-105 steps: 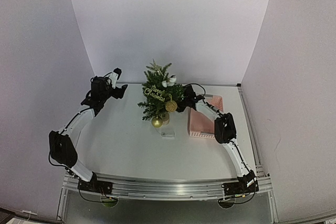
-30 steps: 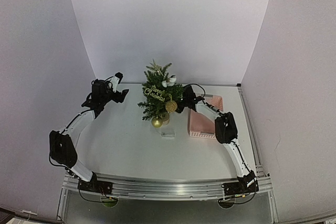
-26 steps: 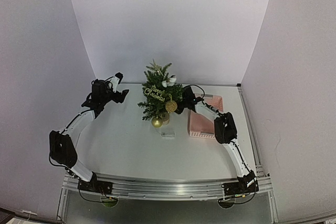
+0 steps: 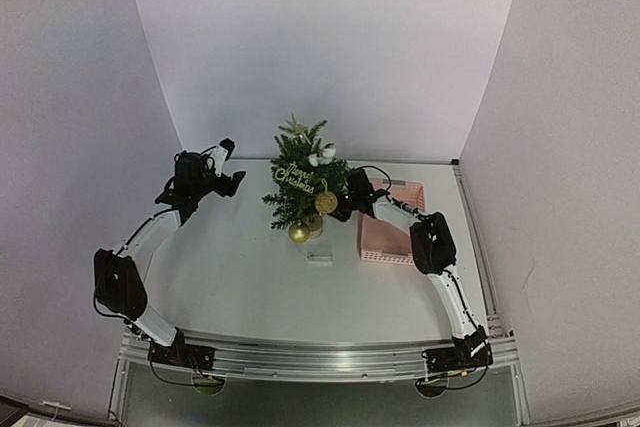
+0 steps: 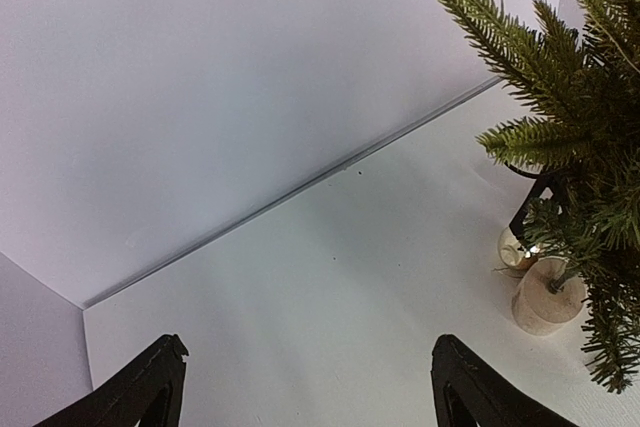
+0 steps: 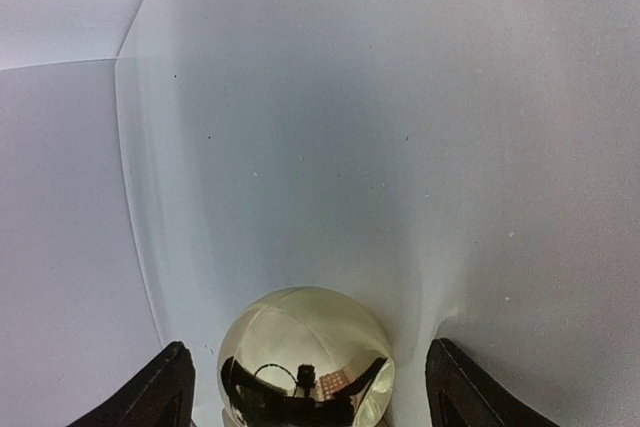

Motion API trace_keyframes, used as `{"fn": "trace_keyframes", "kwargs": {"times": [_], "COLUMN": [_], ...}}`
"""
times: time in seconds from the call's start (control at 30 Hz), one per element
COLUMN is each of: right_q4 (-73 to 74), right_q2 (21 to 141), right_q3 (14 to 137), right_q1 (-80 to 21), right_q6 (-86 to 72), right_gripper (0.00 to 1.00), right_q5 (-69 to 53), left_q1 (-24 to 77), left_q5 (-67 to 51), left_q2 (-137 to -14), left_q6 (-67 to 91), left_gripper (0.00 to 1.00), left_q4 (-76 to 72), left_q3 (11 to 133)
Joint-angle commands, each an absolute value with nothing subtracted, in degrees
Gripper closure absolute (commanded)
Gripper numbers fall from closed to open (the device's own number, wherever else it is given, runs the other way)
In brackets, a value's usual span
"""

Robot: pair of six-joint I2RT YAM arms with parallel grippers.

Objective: Decorate the small christmas tree

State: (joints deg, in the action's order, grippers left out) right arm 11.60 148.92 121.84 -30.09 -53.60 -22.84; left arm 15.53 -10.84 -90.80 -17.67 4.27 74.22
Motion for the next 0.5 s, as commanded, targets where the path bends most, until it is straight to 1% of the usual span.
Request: {"fn": "trace_keyframes", "kwargs": {"times": [0.0, 0.13, 0.3, 0.47], "right_q4": [15.17, 15.13, 14.98, 14.94], "right_q2": [148.95, 148.16, 148.72, 147.91], "right_q3": [121.84, 119.77, 119.32, 119.44], "right_q1": [-30.80, -30.99, -31.03, -31.04], "right_q6": [-52.49, -51.59, -52.49, -52.09], "right_gripper": [0.22, 0.25, 0.33, 0.38], "right_q5": [-23.57, -21.70, -20.49, -20.24], "left_q1": [15.15, 15.18, 15.13, 15.15], "left_q5": [-11.43, -11.44, -11.34, -11.29], "left_q2": [-90.38, -90.36, -90.56, -90.45], "left_q6": [-18.09, -18.16, -18.27, -18.30], "left_gripper": [0.15, 0.15, 0.15, 0.15], "left_q4": [4.02, 3.92, 3.77, 3.68], "left_q3": [74.98, 74.98, 75.09, 75.03]}}
